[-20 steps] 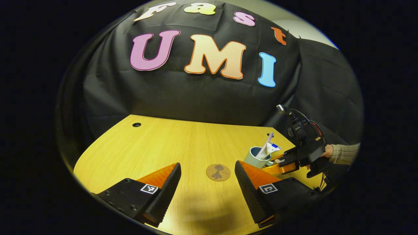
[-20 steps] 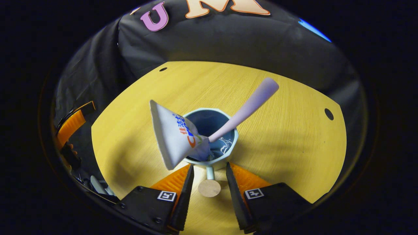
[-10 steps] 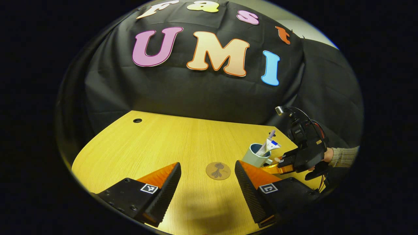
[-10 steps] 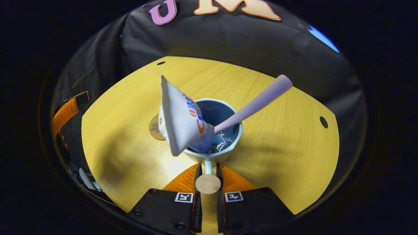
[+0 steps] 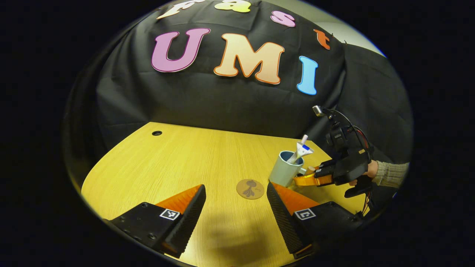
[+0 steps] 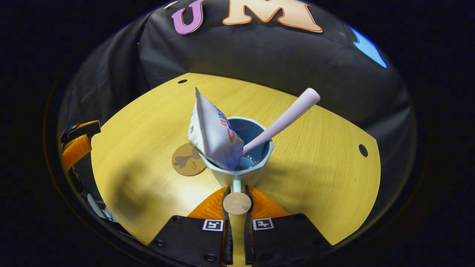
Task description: Put the toothbrush and toothpaste on the desktop into the cup, then pick up the cup and place it on the coaster on the desktop.
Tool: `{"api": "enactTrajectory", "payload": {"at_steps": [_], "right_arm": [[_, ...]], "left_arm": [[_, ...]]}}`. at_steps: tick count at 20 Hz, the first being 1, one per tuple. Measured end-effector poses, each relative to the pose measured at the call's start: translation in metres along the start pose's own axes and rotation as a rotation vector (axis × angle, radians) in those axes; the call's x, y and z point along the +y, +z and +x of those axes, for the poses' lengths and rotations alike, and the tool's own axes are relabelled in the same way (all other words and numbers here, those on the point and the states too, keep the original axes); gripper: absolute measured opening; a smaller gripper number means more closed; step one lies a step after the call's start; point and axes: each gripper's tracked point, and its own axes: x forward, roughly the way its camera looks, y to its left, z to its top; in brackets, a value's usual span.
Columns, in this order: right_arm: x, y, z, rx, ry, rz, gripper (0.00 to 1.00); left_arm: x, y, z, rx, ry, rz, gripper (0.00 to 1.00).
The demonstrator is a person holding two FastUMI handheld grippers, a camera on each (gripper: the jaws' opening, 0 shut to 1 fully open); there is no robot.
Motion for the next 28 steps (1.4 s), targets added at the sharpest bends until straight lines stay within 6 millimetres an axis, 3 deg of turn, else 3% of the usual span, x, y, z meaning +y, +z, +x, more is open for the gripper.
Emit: {"api": "enactTrajectory", "payload": {"at_steps": [7,14,17,28], "right_arm": [[0.003,0.016,-0.022,-0.116,0.012,-0.022,0.09],[0.006,-0.004,-0.004,-0.08,0.099,-0.063,0.09],[0.003,-0.001,-0.01,-0.09,0.093,-0.057,0.09],[0.009,-0.01,-0.007,-0.071,0.098,-0.048,0.1]], "left_arm": [[0.021,0.0,-0.009,-0.006,0.013,-0.02,0.95],[0.04,-0.002,-0.017,-0.005,0.041,-0.025,0.95],[0.045,-0.003,-0.02,-0.005,0.044,-0.029,0.95],[0.044,-0.01,-0.016,0.013,0.026,-0.041,0.95]]}}
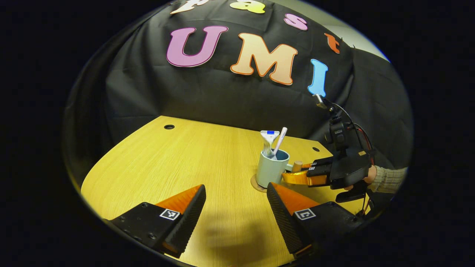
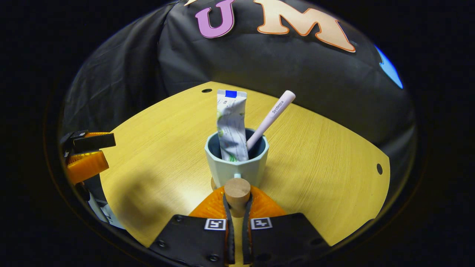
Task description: Put the toothbrush and toothpaste on the desktop into the cup, then pick up the cup and place it on the coaster on the desktop.
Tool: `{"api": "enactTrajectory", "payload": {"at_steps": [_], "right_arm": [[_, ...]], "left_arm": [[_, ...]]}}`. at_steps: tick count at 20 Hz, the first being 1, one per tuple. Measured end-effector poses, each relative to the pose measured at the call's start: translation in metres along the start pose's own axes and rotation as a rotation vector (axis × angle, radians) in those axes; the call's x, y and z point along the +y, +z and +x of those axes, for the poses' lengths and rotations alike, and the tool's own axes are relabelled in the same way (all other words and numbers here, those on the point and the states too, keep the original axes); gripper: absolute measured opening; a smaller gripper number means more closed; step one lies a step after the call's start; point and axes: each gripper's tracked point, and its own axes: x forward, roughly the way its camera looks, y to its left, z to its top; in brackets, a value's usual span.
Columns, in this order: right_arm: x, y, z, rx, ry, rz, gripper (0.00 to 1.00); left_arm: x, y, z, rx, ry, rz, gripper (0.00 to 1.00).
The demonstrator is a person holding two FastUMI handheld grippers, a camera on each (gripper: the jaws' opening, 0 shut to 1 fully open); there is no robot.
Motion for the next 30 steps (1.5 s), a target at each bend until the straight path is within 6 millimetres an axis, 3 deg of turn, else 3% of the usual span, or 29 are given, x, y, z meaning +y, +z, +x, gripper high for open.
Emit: {"api": "enactTrajectory", "payload": {"at_steps": [4,9,10,12,14,17,24,30], "right_arm": [[0.005,-0.014,0.003,0.043,0.017,0.01,0.21],[0.009,-0.01,0.001,0.03,0.036,0.045,0.32],[0.009,-0.009,-0.003,0.019,0.045,0.06,0.57],[0.005,-0.004,-0.011,-0.005,0.036,0.07,0.84],[-0.001,0.003,-0.025,-0.048,0.008,0.079,1.0],[-0.015,0.013,-0.056,-0.11,-0.043,0.146,0.97],[-0.039,0.0,-0.137,-0.215,-0.206,0.315,0.99],[-0.046,-0.028,-0.17,-0.265,-0.296,0.44,0.99]], "left_arm": [[-0.001,0.001,0.002,0.002,-0.004,0.009,0.95],[0.0,0.001,0.002,0.003,-0.003,0.011,0.95],[0.001,0.002,0.002,0.001,-0.003,0.009,0.95],[0.0,0.003,0.002,-0.002,-0.005,0.008,0.95],[-0.003,0.005,0.0,-0.003,-0.011,0.012,0.95],[-0.013,0.012,0.0,-0.01,-0.04,0.007,0.95],[-0.043,0.021,0.01,-0.004,-0.109,0.003,0.95],[-0.06,0.01,0.01,0.034,-0.149,0.023,0.95]]}}
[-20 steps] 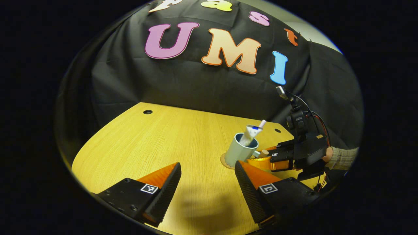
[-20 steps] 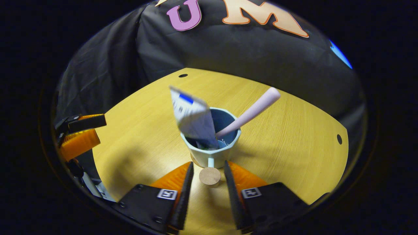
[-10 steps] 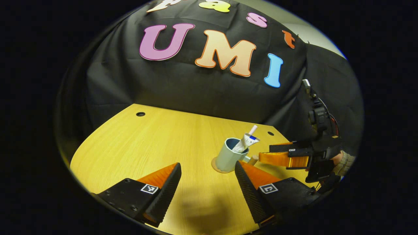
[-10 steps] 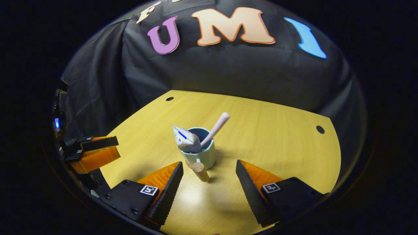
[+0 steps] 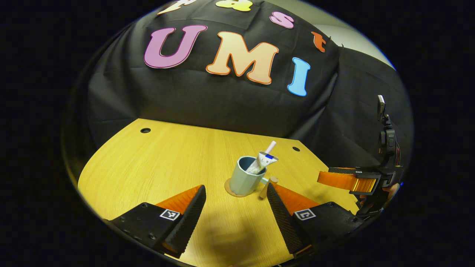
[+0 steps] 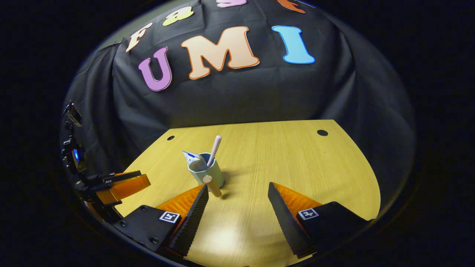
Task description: Put the toothbrush and toothpaste on the desktop into the cup, then pick up the cup and place it on the coaster on the desktop.
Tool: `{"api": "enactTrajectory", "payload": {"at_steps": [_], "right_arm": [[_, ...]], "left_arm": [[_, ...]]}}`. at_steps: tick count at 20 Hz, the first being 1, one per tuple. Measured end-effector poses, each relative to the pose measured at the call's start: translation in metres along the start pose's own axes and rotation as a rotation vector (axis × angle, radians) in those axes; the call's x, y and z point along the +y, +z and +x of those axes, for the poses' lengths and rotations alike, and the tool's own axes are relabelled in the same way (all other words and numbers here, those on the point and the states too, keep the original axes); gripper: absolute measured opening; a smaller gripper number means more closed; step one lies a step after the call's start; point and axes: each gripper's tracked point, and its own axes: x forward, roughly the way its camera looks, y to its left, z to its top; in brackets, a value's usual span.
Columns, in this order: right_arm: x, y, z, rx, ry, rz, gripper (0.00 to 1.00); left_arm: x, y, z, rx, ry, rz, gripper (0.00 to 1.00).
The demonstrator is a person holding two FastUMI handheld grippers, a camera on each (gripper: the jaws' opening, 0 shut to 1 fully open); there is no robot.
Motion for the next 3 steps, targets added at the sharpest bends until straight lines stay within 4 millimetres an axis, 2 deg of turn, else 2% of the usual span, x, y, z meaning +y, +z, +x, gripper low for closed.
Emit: {"api": "enactTrajectory", "payload": {"at_steps": [2,3], "right_arm": [[-0.0092,-0.0023,-0.0085,-0.007,-0.027,0.02,0.99],[-0.0123,-0.0013,-0.013,-0.015,-0.038,0.029,0.96]], "left_arm": [[-0.0051,-0.0067,0.0003,0.021,-0.016,-0.001,0.95],[-0.0073,-0.0088,0.0,0.03,-0.025,-0.002,0.95]]}}
